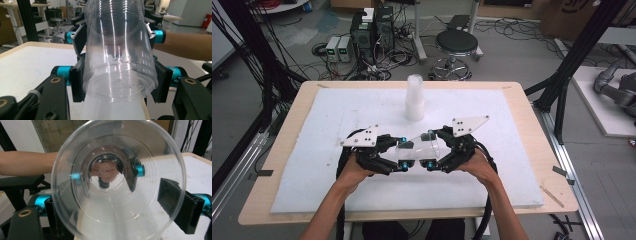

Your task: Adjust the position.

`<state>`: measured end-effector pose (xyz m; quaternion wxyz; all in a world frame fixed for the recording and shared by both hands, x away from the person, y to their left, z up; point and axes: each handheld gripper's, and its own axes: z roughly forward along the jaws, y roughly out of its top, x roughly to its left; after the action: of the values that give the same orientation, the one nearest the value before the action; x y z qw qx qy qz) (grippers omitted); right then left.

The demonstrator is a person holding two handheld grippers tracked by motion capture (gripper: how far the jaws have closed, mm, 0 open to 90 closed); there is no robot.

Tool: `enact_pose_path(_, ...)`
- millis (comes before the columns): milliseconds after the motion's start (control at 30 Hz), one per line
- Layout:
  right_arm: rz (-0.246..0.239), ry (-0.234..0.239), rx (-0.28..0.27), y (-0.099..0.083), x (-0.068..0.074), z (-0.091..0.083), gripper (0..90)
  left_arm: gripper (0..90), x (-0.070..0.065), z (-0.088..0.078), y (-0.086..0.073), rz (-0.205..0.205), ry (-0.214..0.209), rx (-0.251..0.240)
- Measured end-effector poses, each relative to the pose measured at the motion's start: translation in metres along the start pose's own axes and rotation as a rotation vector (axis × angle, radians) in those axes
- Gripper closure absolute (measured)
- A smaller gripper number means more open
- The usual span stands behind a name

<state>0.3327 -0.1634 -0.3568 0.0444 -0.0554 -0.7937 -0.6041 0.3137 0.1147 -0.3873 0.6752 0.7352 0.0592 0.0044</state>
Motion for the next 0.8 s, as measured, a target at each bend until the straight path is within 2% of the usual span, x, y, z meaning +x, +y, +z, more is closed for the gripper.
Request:
enact_pose_path(200, -0.002, 0.017, -0.008, 0.0007, -0.0001, 0.0008, 17.4, 41.8, -0.0001, 0.0018, -0.0010, 0.004, -0.009, 0.016)
enact_pose_path(333, -0.018, 0.010, -0.022, 0.0013, 0.0009, -0.0006, 23.6, 41.8, 0.0000, 0.0042, -0.0024, 0.006, -0.016, 0.032)
enact_pose_path(467, -0.018, 0.029, -0.016, 0.0011, 0.0008, -0.0011, 27.7, 41.8, 0.0001, 0.0046, -0.0030, 0.006, -0.016, 0.034)
enact_pose_path(667, -0.026, 0.034, -0.015, 0.0013, 0.0016, -0.0014, 30.9, 41.7, -0.0004, 0.0045, -0.0030, 0.011, -0.020, 0.036)
enact_pose_path(767, -0.027, 0.035, -0.015, 0.0013, 0.0015, -0.0014, 31.7, 40.1, -0.0007, 0.0046, -0.0028, -0.007, -0.021, 0.039)
enact_pose_path(800, -0.027, 0.035, -0.013, 0.0013, 0.0017, -0.0015, 31.7, 33.8, -0.0006, 0.0054, -0.0028, -0.029, -0.015, 0.034)
